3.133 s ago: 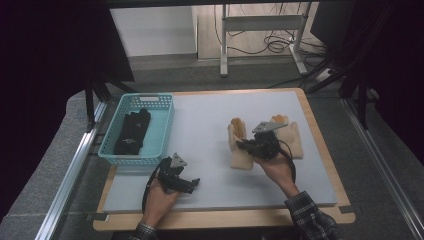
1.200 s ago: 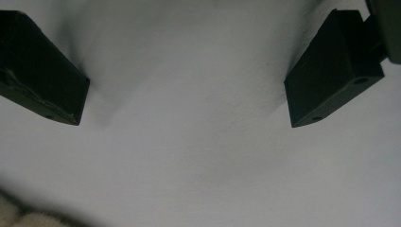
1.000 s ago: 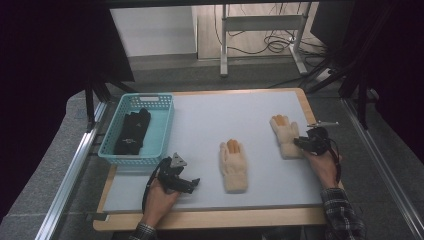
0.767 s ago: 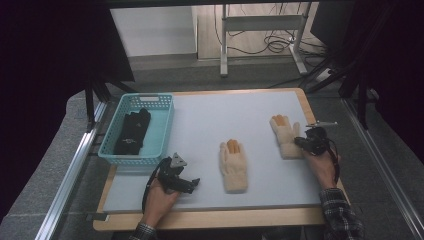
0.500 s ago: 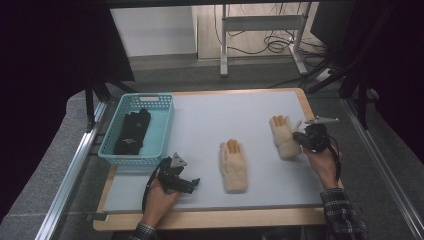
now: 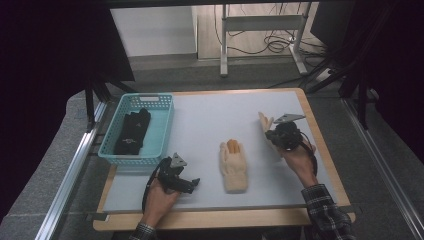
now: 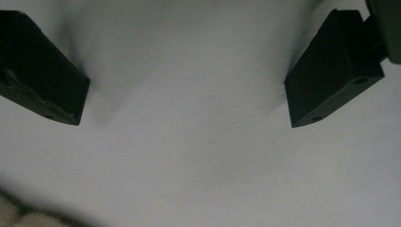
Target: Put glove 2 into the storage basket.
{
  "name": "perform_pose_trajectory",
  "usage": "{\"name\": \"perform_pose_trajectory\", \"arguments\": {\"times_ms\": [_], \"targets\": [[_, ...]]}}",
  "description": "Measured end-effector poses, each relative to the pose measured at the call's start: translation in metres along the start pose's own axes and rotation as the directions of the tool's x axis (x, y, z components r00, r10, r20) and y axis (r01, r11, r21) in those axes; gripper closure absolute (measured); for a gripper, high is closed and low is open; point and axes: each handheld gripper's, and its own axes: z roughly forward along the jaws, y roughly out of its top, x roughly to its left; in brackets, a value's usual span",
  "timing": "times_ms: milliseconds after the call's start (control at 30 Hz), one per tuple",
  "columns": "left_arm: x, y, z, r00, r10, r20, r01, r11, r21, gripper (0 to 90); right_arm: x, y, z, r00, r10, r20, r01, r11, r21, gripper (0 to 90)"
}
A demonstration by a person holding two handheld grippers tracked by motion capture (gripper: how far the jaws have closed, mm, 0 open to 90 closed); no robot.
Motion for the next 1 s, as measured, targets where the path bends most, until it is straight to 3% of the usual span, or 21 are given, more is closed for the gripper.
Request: {"name": "perform_pose_trajectory", "arguments": {"times_ms": [67,200,367,600,833,900,1000], "targets": [[0.0,0.0,0.0,1.0,0.001,0.0,-0.001,1.0,0.0,0.9,0.011,0.005,0.008,0.9983,-0.008,-0.058,0.008,1.0,-0.005,72.5],[0.0,0.0,0.0,1.0,0.0,0.001,0.0,1.0,-0.001,0.9,0.018,0.012,0.011,0.9966,-0.041,-0.071,0.039,0.999,-0.027,68.4],[0.0,0.0,0.0,1.0,0.004,0.001,-0.004,1.0,0.003,0.9,0.004,0.009,0.013,0.9987,-0.026,-0.043,0.025,0.999,-0.022,61.4],[0.0,0.0,0.0,1.0,0.004,0.001,-0.004,1.0,0.003,0.9,-0.016,-0.012,0.024,0.9967,-0.05,-0.065,0.048,0.999,-0.024,50.7],[0.0,0.0,0.0,1.0,0.004,0.001,-0.004,1.0,0.003,0.9,-0.023,-0.026,0.044,0.9864,-0.105,-0.127,0.106,0.994,-0.001,43.2],[0.0,0.0,0.0,1.0,0.004,0.001,-0.004,1.0,0.003,0.9,-0.022,-0.026,0.049,0.9825,-0.134,-0.129,0.137,0.99,0.013,42.0],[0.0,0.0,0.0,1.0,0.004,0.001,-0.004,1.0,0.002,0.9,-0.023,-0.028,0.055,0.9702,-0.202,-0.135,0.206,0.978,0.019,41.7]]}}
